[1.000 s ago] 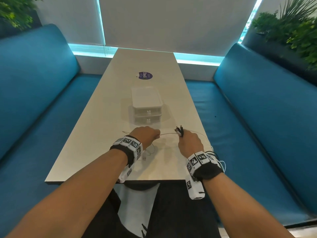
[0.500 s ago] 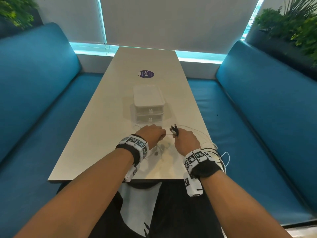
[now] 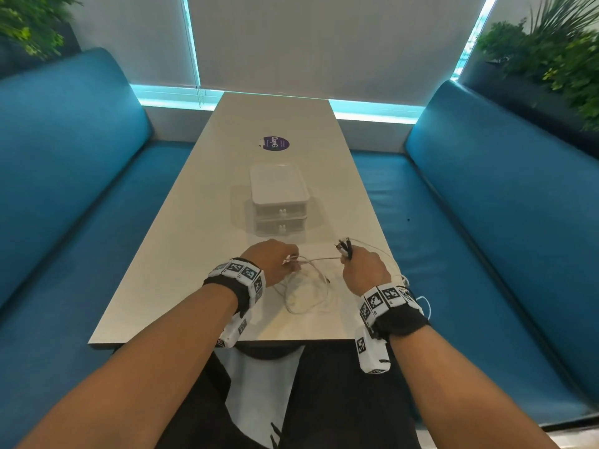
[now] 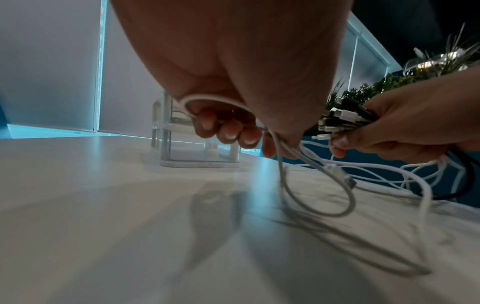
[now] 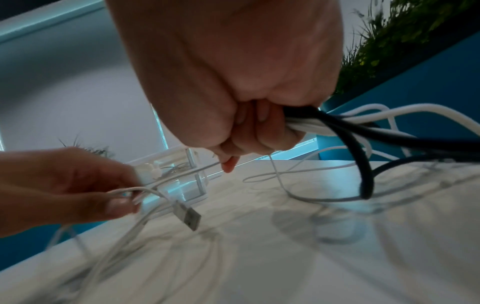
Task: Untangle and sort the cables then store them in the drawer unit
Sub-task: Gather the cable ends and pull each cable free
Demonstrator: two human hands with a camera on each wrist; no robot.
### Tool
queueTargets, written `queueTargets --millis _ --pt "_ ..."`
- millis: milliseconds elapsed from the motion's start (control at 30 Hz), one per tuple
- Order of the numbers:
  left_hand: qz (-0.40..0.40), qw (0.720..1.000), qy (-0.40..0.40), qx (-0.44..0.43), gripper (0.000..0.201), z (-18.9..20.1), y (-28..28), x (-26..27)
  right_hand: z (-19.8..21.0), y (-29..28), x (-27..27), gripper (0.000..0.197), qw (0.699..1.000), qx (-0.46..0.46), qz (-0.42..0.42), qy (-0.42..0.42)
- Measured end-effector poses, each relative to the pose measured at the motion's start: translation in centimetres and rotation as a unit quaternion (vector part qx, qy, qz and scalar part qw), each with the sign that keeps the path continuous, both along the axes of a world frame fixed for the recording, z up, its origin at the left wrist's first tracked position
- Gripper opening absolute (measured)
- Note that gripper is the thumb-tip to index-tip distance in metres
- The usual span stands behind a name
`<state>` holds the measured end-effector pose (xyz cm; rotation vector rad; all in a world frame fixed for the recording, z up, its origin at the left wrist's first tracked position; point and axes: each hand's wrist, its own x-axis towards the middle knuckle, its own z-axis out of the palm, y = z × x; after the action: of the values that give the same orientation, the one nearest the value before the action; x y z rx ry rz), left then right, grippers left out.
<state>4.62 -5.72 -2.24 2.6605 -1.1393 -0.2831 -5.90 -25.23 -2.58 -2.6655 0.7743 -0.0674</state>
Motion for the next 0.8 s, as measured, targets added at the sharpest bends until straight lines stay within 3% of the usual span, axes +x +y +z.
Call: queueTargets --millis 133,233,333,433,600,800 --pt "0.012 0.999 -0.014 0.042 0.041 -0.5 0.1 -0.1 -0.2 0.5 0.1 0.024 0.999 0.032 0.010 -0.011" --pt "0.022 0.999 0.028 0.026 0.030 -0.9 -0.7 -0.6 -0.3 1.4 0.4 0.023 0.996 0.066 0.049 -0.029" --pt "0.022 1.000 0.021 0.007 0.020 -0.7 -1.2 -0.6 0.0 1.3 0.3 0.022 0.996 0.073 0.043 -0.029" --pt "0.047 0.998 0.042 -0.004 0.021 0.0 -0.7 0.0 0.0 0.5 0.0 0.023 0.998 0.048 0.028 -0.014" --pt "0.105 0.984 0.142 0.025 0.021 -0.1 0.6 1.1 0.1 0.1 0.1 0.025 0.999 0.030 0.007 -0.011" --pt "0.111 0.981 0.141 0.075 0.019 0.2 1.7 2.1 0.3 -0.6 -0.9 0.026 0.999 -0.026 -0.036 -0.004"
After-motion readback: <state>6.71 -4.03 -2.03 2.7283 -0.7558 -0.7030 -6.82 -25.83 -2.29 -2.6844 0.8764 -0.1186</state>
